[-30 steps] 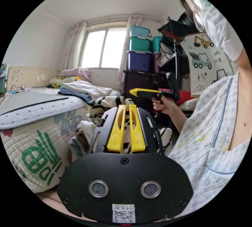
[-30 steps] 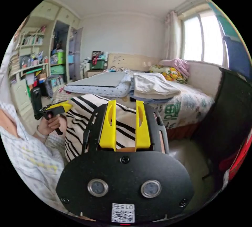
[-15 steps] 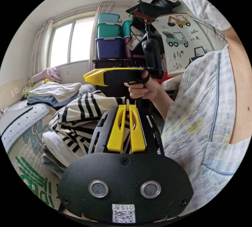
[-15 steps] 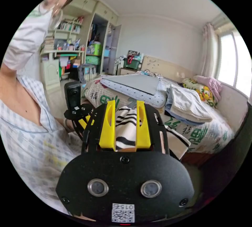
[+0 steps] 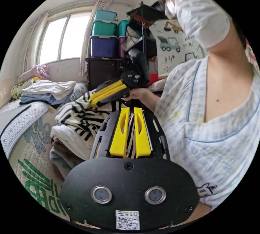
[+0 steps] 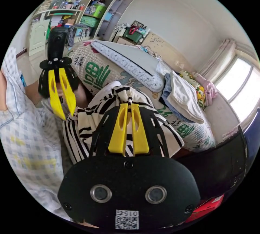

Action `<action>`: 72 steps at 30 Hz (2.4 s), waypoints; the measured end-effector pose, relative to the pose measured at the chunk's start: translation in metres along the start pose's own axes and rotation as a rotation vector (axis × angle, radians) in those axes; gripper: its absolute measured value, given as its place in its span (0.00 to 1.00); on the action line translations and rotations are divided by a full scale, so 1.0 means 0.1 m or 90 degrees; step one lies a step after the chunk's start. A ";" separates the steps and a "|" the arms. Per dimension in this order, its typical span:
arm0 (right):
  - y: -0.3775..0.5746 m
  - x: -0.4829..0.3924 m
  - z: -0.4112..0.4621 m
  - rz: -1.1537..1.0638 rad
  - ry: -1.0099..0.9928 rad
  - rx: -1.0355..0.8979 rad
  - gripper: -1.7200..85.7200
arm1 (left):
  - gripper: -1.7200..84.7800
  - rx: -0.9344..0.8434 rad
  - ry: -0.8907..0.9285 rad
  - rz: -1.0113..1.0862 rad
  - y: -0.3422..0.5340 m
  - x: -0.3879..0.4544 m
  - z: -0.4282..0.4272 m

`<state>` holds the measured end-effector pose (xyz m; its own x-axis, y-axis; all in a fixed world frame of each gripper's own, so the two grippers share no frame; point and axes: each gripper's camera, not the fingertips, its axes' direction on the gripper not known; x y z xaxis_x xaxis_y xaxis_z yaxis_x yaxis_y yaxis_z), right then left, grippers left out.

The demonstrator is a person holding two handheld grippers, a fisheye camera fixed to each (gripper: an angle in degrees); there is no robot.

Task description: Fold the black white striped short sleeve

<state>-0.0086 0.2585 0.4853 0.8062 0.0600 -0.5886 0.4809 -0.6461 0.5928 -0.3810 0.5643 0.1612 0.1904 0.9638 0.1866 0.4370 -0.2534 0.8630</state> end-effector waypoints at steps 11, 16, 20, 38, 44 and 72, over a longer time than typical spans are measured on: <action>0.91 0.56 -0.88 0.258 -0.009 0.209 0.02 | 0.16 -0.139 -0.176 -0.255 0.44 -2.06 0.51; 1.11 0.55 -1.18 0.271 0.036 0.236 0.02 | 0.07 -0.167 0.005 -0.285 0.87 -2.47 0.94; 1.21 0.60 -1.40 0.289 0.059 0.262 0.02 | 0.03 -0.118 0.044 -0.225 1.07 -2.29 0.77; 1.02 2.06 -2.66 0.314 0.036 0.450 0.01 | 0.02 0.170 -0.403 -0.017 1.77 0.39 -2.53; 0.19 2.40 -2.43 0.258 -0.084 0.499 0.01 | 0.02 0.201 -0.572 0.026 2.07 1.46 -3.34; -4.39 3.23 2.13 0.142 -0.123 -0.131 0.01 | 0.02 -0.221 -0.846 -0.397 4.43 -2.23 -3.73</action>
<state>-0.0323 0.3995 -0.0819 0.8284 -0.2229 -0.5139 0.3755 -0.4597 0.8048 -0.5578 0.2683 0.6776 0.7758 0.0834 -0.6255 0.5581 0.3717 0.7418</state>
